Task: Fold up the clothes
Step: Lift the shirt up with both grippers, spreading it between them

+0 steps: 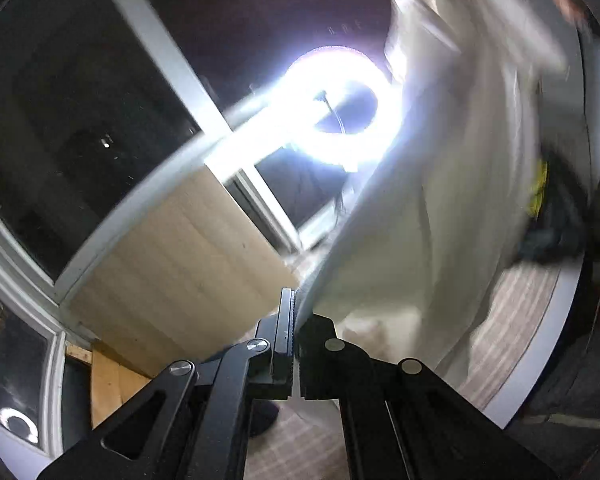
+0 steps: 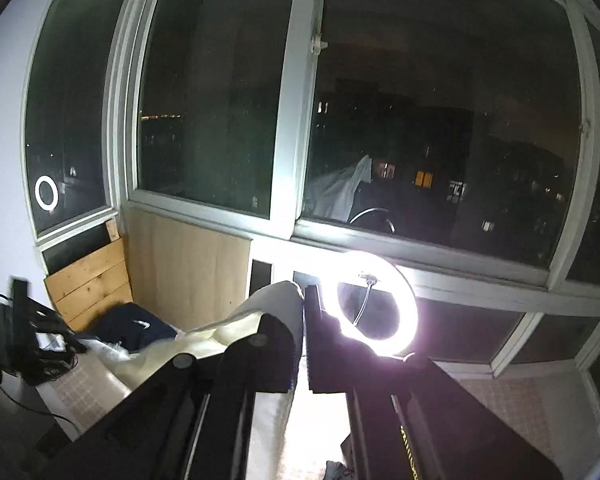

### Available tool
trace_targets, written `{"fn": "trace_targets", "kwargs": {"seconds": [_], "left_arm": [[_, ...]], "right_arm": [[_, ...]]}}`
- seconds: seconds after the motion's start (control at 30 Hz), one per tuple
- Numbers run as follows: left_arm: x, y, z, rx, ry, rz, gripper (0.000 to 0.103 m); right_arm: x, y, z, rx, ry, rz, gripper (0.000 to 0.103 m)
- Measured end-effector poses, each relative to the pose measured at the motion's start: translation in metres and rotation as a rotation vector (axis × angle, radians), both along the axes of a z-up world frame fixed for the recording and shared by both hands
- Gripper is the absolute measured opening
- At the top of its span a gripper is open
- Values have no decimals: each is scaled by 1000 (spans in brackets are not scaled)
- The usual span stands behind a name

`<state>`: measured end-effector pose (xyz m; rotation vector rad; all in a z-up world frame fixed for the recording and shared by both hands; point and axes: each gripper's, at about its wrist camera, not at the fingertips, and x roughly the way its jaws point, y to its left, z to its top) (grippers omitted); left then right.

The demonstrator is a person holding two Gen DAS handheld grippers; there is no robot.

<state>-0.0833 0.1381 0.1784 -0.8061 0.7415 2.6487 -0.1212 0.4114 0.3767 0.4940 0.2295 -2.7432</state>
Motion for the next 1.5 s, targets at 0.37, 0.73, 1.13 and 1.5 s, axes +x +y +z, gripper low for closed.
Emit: {"fn": "trace_targets", "kwargs": {"seconds": [0.37, 0.73, 1.13, 1.5], "left_arm": [[-20, 16, -114, -13, -252, -15, 1], [-33, 23, -198, 55, -368, -2, 1], [-23, -20, -1, 102, -2, 52, 1], [94, -5, 121, -78, 311, 27, 1]], "right_arm": [[-35, -16, -65, 7, -147, 12, 3], [-46, -14, -129, 20, -204, -17, 3], [-22, 43, -50, -119, -59, -90, 3], [111, 20, 108, -82, 339, -66, 3]]}}
